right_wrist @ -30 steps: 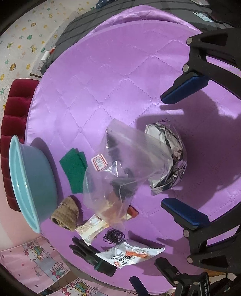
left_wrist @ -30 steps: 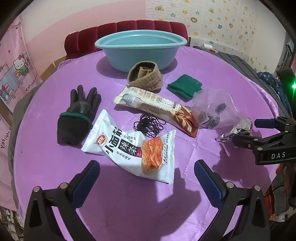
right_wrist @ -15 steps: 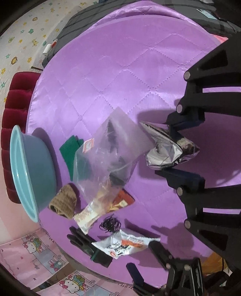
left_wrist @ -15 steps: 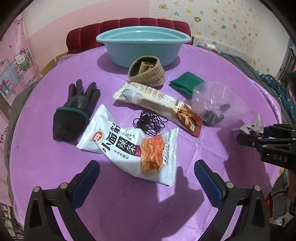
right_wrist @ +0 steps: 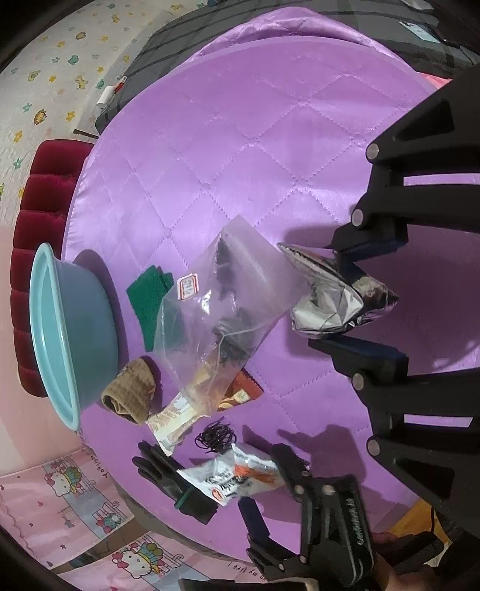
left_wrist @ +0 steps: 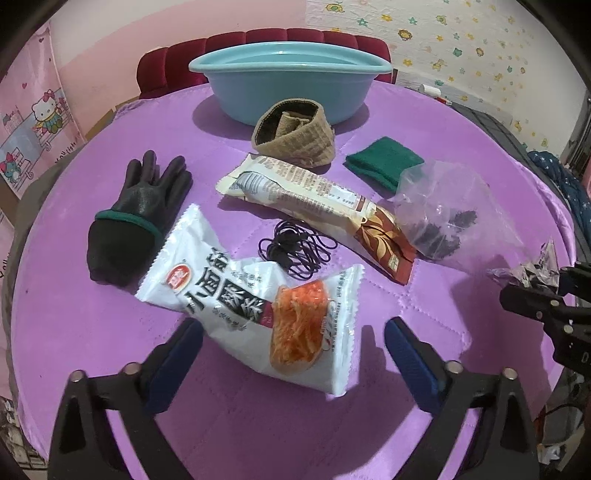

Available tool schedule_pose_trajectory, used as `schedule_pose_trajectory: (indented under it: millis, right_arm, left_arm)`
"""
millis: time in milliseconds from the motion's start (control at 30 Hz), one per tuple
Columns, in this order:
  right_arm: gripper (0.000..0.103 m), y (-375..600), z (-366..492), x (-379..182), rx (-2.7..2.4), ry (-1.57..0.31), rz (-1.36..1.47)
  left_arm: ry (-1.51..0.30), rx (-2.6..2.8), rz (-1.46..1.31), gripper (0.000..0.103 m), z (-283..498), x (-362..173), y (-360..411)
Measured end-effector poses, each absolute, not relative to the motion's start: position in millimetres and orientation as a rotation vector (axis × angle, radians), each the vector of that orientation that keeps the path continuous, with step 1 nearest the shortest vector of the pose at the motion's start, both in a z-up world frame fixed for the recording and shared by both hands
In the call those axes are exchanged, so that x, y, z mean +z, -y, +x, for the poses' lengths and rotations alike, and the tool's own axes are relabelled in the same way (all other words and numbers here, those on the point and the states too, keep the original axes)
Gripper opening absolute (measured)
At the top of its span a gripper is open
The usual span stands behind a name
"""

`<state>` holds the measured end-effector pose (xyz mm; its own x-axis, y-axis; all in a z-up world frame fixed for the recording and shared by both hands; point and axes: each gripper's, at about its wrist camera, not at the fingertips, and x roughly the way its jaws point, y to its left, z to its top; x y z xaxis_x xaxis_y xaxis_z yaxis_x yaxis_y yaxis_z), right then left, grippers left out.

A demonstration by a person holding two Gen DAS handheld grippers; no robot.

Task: Organize soft objects
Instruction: 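Grasp the white snack packet with the left tool while the right tool holds the foil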

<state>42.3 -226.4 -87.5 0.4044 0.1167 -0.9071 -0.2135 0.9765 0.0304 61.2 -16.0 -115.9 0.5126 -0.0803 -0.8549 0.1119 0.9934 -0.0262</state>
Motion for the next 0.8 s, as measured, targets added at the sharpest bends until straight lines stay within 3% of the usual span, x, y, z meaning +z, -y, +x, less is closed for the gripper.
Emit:
schedule_pose_trajectory:
  millis: [67,100,133,167,400,800]
  right_arm:
    - [0.04,225.9,42.9,-87.0,0.209,-1.135,-0.097]
    - [0.04,225.9,43.2,-86.8,0.21,-1.137,-0.099]
    - [0.04,225.1,43.2,-86.8,0.211,-1.138,-0.103]
    - [0.04,223.8,43.3,-87.0,0.213,-1.139,-0.106]
    - [0.04,219.3,41.2,-85.5,0.231,-1.151,-0.111]
    - [0.04,212.7,31.8,-73.4,0.262,-1.169,-0.098]
  left_arm:
    - [-1.021,-0.117,0.027,0.074,62.4,-114.6,17.5]
    - [-1.024,-0.125,0.025,0.053,62.8,-114.5,18.0]
    - [-1.028,-0.137,0.023,0.038,62.6,-115.1,19.4]
    - [-1.027,-0.136,0.031,0.03,62.0,-115.1,20.5]
    - [-1.022,-0.17,0.034,0.009,57.3,-108.6,22.6]
    - [-1.017,-0.19,0.066,0.005,34.0,-90.1,21.9]
